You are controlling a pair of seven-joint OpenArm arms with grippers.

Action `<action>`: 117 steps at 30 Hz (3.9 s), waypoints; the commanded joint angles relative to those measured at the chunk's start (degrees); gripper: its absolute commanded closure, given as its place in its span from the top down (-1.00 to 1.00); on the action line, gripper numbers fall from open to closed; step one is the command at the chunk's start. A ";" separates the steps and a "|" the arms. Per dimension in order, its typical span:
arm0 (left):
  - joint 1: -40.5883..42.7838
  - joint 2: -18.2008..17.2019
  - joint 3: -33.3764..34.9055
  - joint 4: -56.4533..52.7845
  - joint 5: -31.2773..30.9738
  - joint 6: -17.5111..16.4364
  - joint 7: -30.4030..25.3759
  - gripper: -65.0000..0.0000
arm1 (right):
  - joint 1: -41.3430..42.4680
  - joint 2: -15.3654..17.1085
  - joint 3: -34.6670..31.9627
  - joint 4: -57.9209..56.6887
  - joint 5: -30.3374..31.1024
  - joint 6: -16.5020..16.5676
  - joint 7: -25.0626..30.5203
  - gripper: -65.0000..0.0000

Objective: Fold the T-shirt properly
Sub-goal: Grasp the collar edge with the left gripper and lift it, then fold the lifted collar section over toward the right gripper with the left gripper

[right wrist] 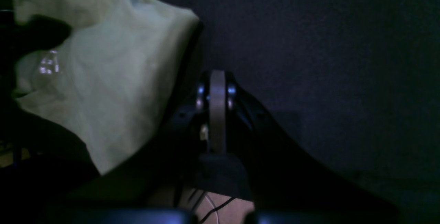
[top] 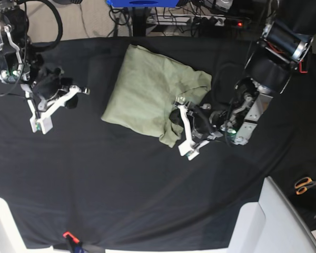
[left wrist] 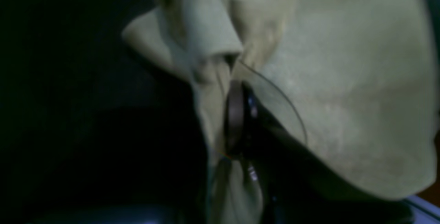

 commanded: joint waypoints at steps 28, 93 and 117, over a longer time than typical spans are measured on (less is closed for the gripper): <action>-3.20 14.29 2.06 5.71 44.35 -3.76 -0.54 -1.00 | 0.36 0.60 0.55 1.11 0.27 0.39 0.80 -1.00; -6.89 17.10 26.06 3.42 62.11 -3.58 -26.21 -1.00 | 1.33 1.12 0.63 0.49 0.09 0.13 0.63 -1.00; -7.07 17.19 25.62 2.10 62.02 -3.49 -21.99 -1.00 | 1.15 1.12 0.63 0.49 0.09 0.13 0.54 -1.00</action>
